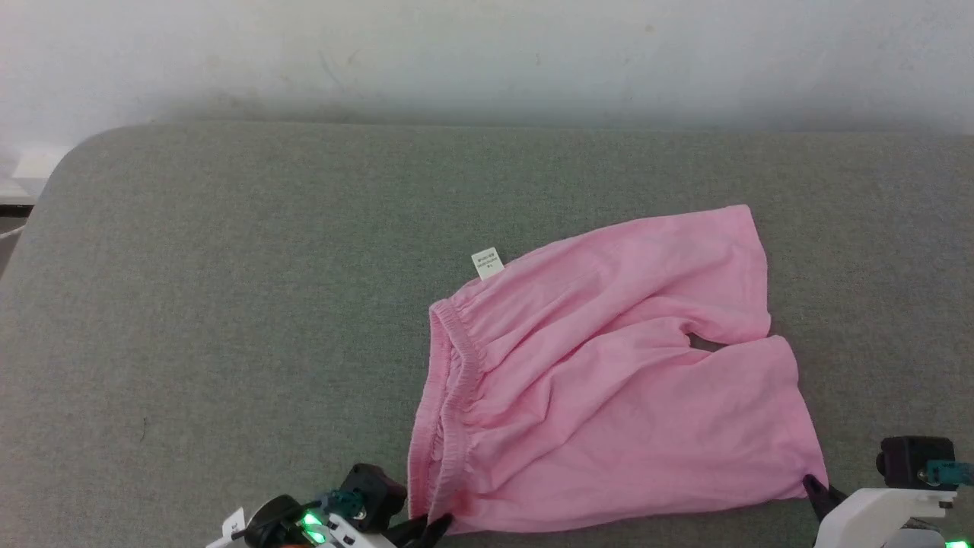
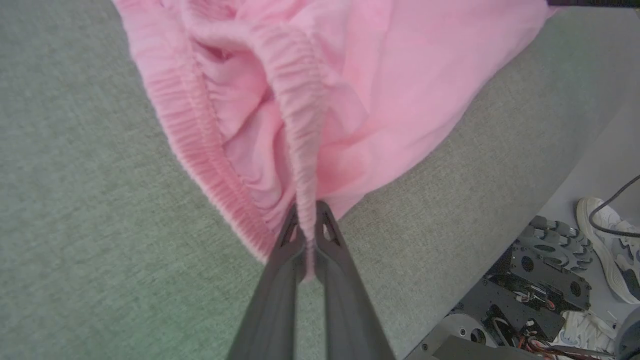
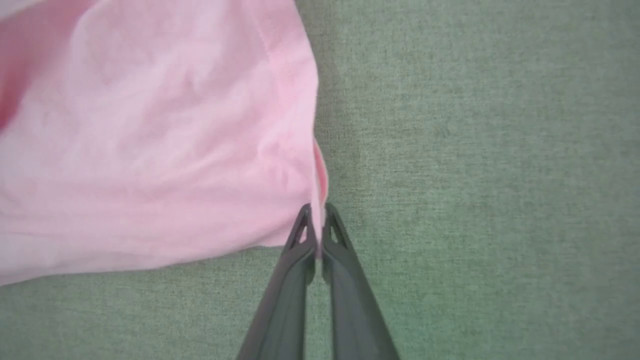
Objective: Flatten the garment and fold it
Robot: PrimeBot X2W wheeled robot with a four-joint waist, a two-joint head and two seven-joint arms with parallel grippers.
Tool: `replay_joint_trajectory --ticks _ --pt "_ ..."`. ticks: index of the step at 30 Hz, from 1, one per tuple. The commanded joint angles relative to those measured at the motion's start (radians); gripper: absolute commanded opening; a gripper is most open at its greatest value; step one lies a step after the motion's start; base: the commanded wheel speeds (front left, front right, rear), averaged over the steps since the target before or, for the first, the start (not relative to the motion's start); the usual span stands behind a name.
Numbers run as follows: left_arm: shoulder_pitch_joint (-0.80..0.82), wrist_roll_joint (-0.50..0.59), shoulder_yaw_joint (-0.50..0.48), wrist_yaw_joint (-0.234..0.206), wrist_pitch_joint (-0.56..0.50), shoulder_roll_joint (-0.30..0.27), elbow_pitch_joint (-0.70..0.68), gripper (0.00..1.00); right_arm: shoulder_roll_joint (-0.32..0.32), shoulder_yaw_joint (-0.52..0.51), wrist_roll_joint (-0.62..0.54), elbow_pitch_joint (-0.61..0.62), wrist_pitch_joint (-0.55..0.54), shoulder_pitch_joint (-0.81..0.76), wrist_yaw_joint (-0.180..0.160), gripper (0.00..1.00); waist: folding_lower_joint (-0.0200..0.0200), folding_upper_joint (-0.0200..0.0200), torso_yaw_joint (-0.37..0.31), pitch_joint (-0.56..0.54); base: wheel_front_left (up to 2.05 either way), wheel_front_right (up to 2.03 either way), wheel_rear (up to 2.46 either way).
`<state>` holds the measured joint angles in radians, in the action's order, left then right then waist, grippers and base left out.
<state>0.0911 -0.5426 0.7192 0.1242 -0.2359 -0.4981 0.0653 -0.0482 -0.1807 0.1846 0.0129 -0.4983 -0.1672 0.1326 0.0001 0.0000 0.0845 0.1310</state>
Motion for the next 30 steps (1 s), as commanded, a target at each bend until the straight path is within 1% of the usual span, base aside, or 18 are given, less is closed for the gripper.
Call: replay_joint_trajectory --ticks 1,4,8,11,13,17,23,26,29,30 --pt "0.015 -0.008 -0.002 0.006 0.015 -0.008 -0.004 0.0 -0.002 0.004 0.022 0.012 0.006 0.013 -0.002 0.0 -0.0001 0.0 0.003 -0.012 0.0 0.0 0.0" --pt "-0.002 -0.045 -0.018 0.006 0.039 -0.008 -0.04 0.0 -0.007 -0.003 0.048 0.035 -0.005 0.015 -0.002 0.0 -0.0001 0.0 0.008 -0.034 0.0 0.0 0.0" --pt "-0.006 -0.036 -0.039 -0.008 0.055 -0.041 -0.11 0.0 -0.032 -0.016 0.105 0.086 -0.033 0.027 -0.002 0.0 -0.0001 0.0 0.013 -0.066 0.0 0.0 0.0" --pt "-0.007 -0.03 -0.059 -0.026 0.055 -0.066 -0.182 0.0 -0.064 -0.019 0.158 0.14 -0.067 0.042 -0.002 0.0 -0.0001 0.0 0.013 -0.09 0.0 0.0 0.0" --pt "-0.007 -0.037 -0.076 -0.033 0.053 -0.082 -0.225 0.0 -0.083 -0.01 0.223 0.178 -0.102 0.055 -0.002 0.0 -0.0001 0.0 0.01 -0.106 0.0 0.0 0.0" --pt "0.017 -0.041 -0.103 -0.037 0.03 -0.119 -0.307 0.0 -0.157 -0.015 0.305 0.224 -0.163 0.087 -0.002 0.0 -0.0001 0.0 0.003 -0.14 0.0 0.0 0.0" --pt "0.082 -0.054 -0.163 -0.047 -0.008 -0.166 -0.423 0.0 -0.204 -0.025 0.452 0.304 -0.257 0.21 -0.002 0.0 -0.0001 0.0 -0.022 -0.178 0.0 0.0 0.0" --pt "0.133 -0.059 -0.201 -0.052 -0.021 -0.181 -0.466 0.0 -0.21 -0.033 0.489 0.341 -0.303 0.296 -0.002 0.0 -0.0001 0.0 -0.033 -0.185 0.0 0.0 0.0" --pt "0.19 -0.059 -0.239 -0.06 -0.031 -0.191 -0.494 0.0 -0.198 -0.043 0.503 0.361 -0.344 0.391 -0.002 0.0 -0.0001 0.0 -0.047 -0.191 0.0 0.0 0.0" --pt "0.19 -0.059 -0.239 -0.06 -0.031 -0.191 -0.494 0.0 -0.198 -0.043 0.503 0.361 -0.344 0.391 -0.002 0.0 -0.0001 0.0 -0.047 -0.191 0.0 0.0 0.0"
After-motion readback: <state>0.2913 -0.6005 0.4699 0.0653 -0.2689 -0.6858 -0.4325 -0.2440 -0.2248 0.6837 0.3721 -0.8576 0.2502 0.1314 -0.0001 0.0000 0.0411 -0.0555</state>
